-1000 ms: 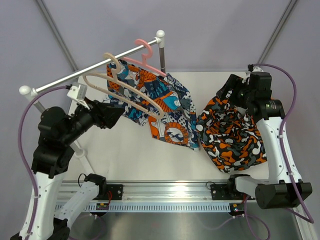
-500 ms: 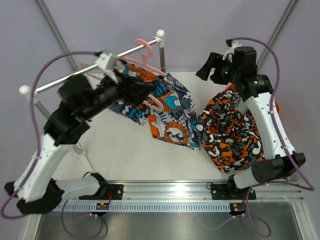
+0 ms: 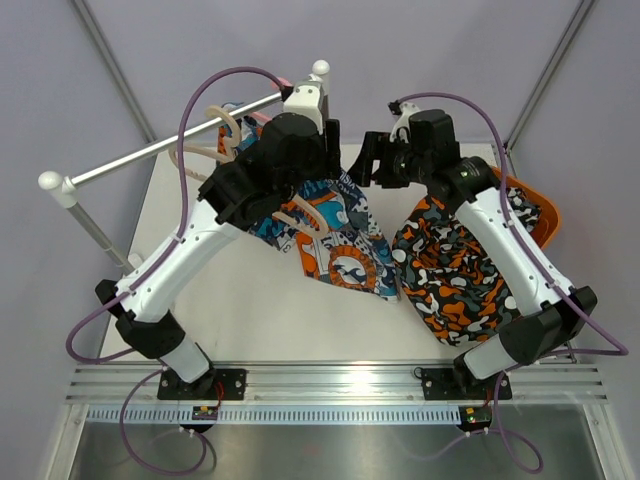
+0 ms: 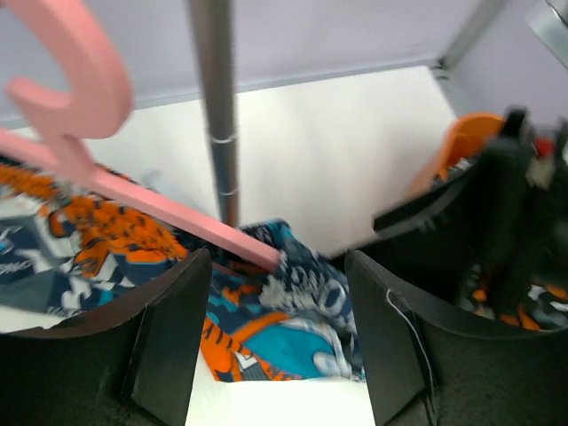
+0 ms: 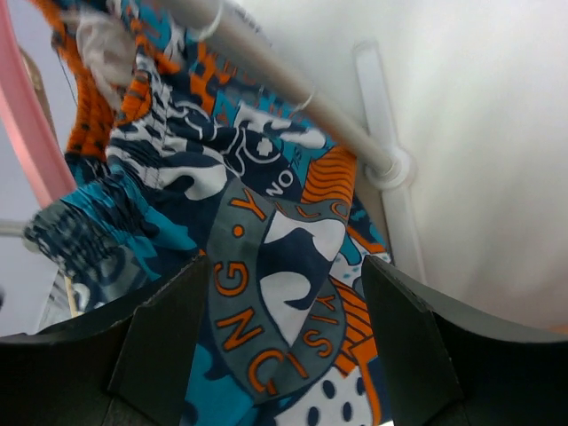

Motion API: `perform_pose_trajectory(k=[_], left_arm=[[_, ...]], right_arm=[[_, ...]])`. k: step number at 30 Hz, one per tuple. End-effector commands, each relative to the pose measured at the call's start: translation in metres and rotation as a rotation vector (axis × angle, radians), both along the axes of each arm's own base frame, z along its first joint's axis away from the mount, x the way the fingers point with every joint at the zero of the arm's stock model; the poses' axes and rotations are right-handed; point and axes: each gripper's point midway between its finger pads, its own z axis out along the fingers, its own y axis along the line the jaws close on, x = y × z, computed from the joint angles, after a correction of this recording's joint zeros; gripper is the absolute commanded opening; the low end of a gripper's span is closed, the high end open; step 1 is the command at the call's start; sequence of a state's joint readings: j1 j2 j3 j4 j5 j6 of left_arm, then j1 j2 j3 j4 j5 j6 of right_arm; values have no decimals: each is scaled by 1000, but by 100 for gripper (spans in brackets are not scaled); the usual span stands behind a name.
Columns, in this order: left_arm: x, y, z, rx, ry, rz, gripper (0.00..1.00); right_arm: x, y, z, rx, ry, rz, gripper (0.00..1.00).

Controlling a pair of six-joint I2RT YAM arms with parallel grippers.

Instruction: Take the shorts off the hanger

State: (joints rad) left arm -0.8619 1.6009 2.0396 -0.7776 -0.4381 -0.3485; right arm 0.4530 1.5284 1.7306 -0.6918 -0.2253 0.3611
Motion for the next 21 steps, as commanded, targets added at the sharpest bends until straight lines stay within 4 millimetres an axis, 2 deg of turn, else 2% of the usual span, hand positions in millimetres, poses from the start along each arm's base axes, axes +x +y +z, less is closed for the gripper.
perform_pose_trajectory(k=[1,2,3,4,6,7,11,15,21], left_arm=[[7,34,21,-23,-70,221,65],[2,36,25,-28,-89,233,65],[2,38,21,-8,-91,246,65],[3,45,21,-1,-99,276,65],[4,54,18,30,-102,326,66],[4,56,17,37,-101,333,66],[7,58,14,62,-101,357,66],[12,66,11,99,-114,407,67],[35,68,5,103,-85,413,66]], right_arm=[[-22,10,10,30,-35,25,78],[-29,10,14,44,-45,30,78],[-35,12,14,60,-38,40,77],[-40,17,6,57,-27,56,77],[-51,16,8,65,-30,59,77],[-53,17,4,66,-25,62,77],[-73,26,9,100,-32,104,77],[-81,35,8,95,-30,128,77],[-87,47,9,102,-33,155,77]])
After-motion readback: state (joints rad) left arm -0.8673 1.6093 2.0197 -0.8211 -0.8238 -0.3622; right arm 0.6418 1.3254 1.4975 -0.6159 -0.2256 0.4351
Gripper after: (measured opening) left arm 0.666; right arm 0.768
